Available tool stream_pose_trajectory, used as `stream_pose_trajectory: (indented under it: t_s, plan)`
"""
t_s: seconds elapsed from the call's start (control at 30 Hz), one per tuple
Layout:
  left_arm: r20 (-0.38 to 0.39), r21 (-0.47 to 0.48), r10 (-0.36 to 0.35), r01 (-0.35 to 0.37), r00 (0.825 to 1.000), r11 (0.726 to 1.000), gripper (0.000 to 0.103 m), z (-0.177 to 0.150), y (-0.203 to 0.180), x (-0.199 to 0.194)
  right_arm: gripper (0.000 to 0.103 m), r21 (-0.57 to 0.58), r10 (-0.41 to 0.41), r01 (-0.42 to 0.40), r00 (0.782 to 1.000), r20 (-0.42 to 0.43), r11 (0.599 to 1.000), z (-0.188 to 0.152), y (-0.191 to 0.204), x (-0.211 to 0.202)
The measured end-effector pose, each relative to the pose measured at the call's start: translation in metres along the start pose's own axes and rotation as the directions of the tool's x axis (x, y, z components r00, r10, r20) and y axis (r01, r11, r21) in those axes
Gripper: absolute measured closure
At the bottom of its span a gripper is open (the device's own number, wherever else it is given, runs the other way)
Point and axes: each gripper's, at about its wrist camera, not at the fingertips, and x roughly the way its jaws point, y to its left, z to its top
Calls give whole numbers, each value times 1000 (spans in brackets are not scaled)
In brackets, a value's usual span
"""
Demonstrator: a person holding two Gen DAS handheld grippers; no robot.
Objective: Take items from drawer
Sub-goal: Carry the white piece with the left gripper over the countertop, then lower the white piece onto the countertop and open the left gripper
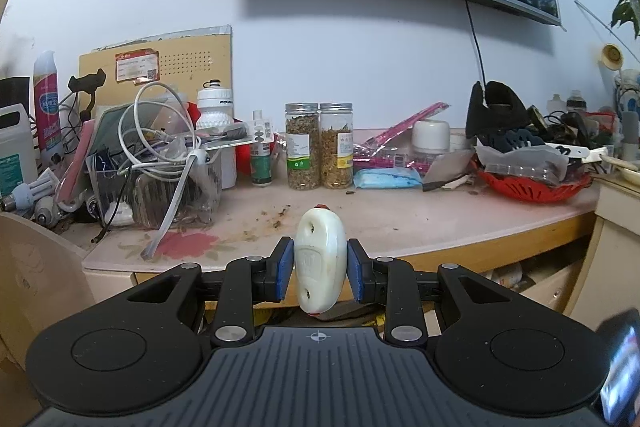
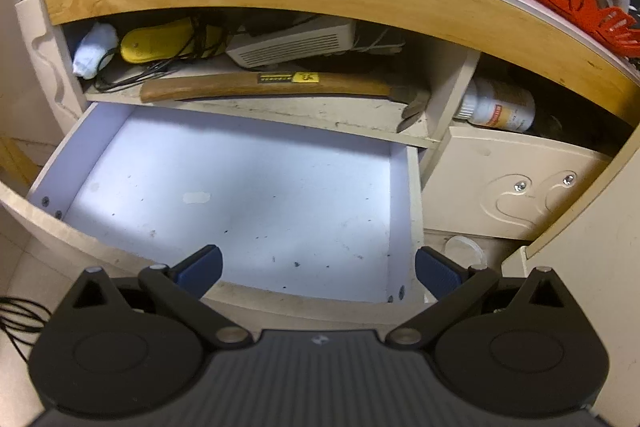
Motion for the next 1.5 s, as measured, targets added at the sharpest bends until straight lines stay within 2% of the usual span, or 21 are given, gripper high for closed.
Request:
stream_pose_trajectory:
  t_s: [0.13,0.67,1.1,1.5]
  plan:
    - [0,5,5,-5,1000,1000,76,2,2,12,0,-20,5,-5,1000,-2,1000,-1,4,1]
    - [2,-14,24,-24,1000,1000,75,13,15,86,0,77,32,-31,999,-8,997,4,-6,4]
    - [-21,-33,28,-29,999,999,76,16,23,145,0,111,39,-36,999,-24,993,4,-8,9]
    - [-64,-46,19,-22,998,999,76,10,26,173,0,116,53,-48,998,-36,992,3,-7,12]
